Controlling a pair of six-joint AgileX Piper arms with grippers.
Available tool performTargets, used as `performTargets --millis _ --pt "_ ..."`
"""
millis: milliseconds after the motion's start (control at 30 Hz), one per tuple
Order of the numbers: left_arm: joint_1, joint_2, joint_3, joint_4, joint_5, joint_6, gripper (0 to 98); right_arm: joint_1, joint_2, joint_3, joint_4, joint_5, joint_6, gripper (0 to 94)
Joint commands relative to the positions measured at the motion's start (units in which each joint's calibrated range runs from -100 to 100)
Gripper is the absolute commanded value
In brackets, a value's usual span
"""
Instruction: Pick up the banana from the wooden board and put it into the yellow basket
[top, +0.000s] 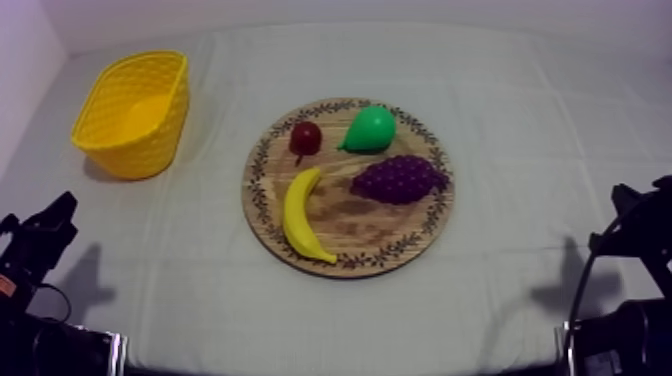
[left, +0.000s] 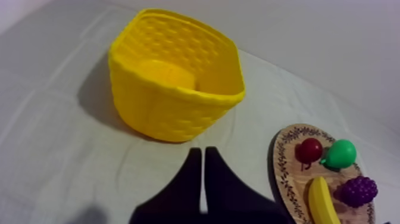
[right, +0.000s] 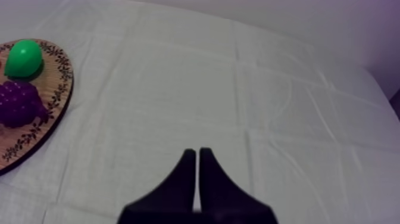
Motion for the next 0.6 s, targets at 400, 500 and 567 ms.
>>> performTargets --millis 400,500,567 --pt "0.29 0.34 -0.64 0.88 0.5 -2.83 0.1 -0.01 -0.02 0.02 0.01 0.02 0.01 0.3" --pt "0.16 2.1 -2.88 1.37 0.9 -3.83 0.1 -0.01 -0.02 0.02 0.01 0.02 0.01 0.3" --pt "0.23 4.26 -5.79 1.53 1.81 -4.44 0.1 -0.01 -0.02 0.02 0.01 0.02 0.01 0.3"
